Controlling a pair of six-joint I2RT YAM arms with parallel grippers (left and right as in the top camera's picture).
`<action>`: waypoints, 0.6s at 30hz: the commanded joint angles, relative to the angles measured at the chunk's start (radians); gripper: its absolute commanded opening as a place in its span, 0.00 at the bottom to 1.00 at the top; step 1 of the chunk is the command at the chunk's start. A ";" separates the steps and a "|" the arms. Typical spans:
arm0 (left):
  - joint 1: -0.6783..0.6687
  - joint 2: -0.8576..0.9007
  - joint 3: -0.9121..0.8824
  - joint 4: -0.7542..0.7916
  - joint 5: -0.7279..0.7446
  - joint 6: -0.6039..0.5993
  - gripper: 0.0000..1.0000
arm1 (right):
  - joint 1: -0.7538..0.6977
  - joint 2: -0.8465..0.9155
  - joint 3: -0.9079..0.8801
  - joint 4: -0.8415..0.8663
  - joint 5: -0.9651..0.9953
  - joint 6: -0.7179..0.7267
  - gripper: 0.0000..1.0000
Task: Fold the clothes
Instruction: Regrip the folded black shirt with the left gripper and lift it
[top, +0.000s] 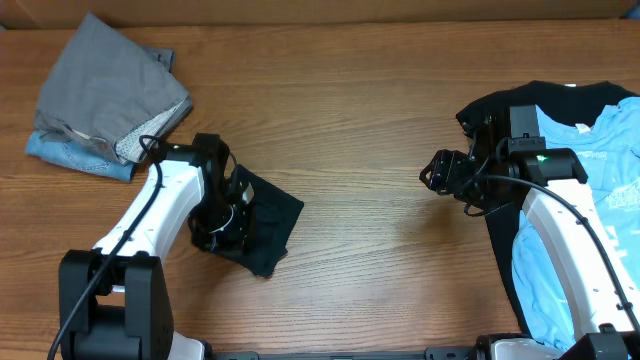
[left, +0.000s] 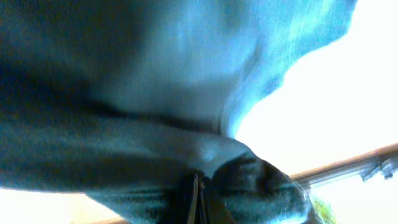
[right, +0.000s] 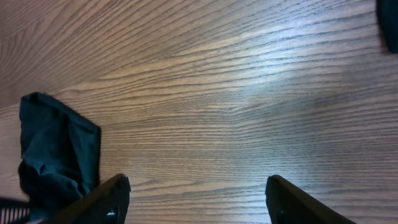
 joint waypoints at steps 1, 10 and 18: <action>0.019 -0.005 0.096 -0.074 0.000 0.104 0.04 | 0.002 -0.015 0.017 0.011 -0.001 -0.007 0.73; 0.052 -0.002 0.149 0.152 -0.204 -0.021 0.11 | 0.002 -0.015 0.017 0.012 -0.001 -0.007 0.73; -0.043 0.008 0.004 0.359 -0.056 -0.032 0.06 | 0.002 -0.015 0.017 0.018 -0.001 -0.007 0.73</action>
